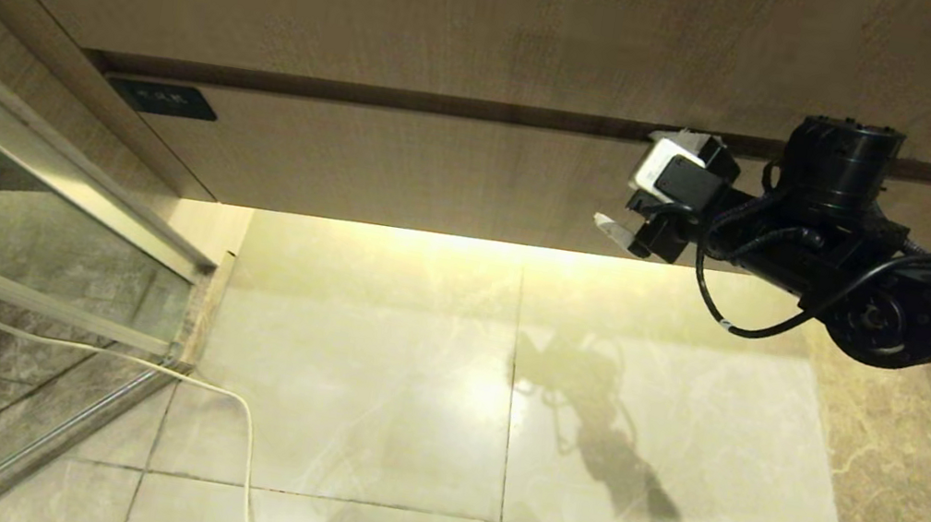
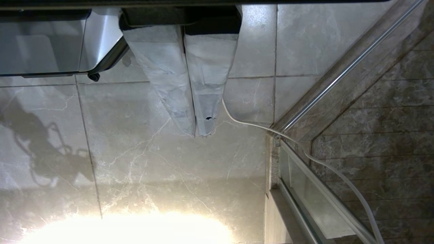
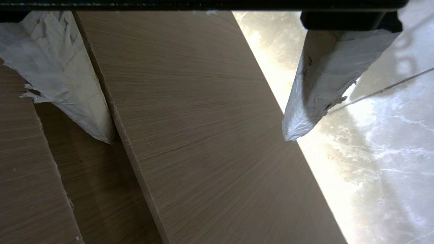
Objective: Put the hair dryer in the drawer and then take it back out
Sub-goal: Pull open the drawer
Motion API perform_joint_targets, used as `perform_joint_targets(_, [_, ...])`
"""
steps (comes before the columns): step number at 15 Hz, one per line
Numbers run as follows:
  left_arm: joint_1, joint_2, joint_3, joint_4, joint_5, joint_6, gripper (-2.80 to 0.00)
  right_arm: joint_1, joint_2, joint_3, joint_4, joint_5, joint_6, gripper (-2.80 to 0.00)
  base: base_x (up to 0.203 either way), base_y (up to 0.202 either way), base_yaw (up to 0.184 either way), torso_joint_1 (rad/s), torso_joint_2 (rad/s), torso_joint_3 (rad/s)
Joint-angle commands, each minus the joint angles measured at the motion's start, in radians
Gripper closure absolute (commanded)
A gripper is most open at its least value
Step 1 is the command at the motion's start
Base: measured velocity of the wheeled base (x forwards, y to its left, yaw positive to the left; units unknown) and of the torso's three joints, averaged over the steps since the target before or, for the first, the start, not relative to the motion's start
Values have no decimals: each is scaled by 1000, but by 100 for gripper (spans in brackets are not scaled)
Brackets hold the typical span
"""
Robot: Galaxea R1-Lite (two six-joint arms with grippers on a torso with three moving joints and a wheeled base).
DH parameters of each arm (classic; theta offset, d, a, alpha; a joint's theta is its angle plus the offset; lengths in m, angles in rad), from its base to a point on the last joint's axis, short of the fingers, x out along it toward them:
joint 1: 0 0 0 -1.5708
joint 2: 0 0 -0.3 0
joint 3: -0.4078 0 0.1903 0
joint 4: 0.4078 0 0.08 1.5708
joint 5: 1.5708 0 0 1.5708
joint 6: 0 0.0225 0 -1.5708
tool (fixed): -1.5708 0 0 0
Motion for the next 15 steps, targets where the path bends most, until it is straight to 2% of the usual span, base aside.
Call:
perform_joint_targets(1, [0, 0, 2, 0, 0, 0, 0, 0, 17, 1, 3, 1, -11, -280, 0, 0, 0, 0, 0, 0])
perform_joint_targets(5, [0, 0, 2, 0, 0, 0, 0, 1, 15, 10, 50, -16, -6, -280, 0, 0, 0, 0, 0, 0])
perform_joint_targets(9, [0, 0, 2, 0, 0, 0, 0, -4, -15, 9, 257, -80, 49, -280, 0, 0, 0, 0, 0, 0])
perform_joint_targets(15, [0, 0, 2, 0, 0, 0, 0, -9, -41, 51, 270, -133, 92, -280, 0, 0, 0, 0, 0, 0])
